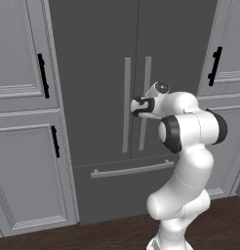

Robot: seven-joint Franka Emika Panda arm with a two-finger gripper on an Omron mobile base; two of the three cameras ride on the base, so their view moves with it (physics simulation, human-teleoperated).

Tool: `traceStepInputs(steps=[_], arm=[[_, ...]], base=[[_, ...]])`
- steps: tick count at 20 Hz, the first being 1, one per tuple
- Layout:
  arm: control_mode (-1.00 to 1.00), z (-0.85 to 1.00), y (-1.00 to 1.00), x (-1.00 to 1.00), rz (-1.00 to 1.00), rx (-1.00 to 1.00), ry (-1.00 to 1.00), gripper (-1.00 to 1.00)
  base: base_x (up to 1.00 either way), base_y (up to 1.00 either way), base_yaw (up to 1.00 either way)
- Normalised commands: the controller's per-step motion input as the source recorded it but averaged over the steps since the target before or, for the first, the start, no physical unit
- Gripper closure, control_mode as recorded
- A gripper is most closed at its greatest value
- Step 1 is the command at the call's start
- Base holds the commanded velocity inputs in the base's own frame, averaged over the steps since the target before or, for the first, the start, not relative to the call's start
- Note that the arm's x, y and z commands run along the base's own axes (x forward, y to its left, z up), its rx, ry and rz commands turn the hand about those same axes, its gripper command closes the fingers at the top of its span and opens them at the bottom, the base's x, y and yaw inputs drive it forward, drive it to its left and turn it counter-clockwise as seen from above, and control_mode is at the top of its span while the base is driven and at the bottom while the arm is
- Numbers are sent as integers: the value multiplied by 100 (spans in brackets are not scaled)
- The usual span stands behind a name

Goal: Take the strawberry from the fridge and place it on top of the pancake, located on the dining counter.

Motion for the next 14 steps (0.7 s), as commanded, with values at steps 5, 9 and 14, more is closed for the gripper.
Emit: traceStepInputs(steps=[5,9,14], arm=[[-100,-44,0,59,0,0,-5,-100],[-100,-54,0,69,0,0,-4,100],[-100,-18,-35,34,0,0,6,100]], base=[[0,0,0],[0,0,0],[0,0,0]])
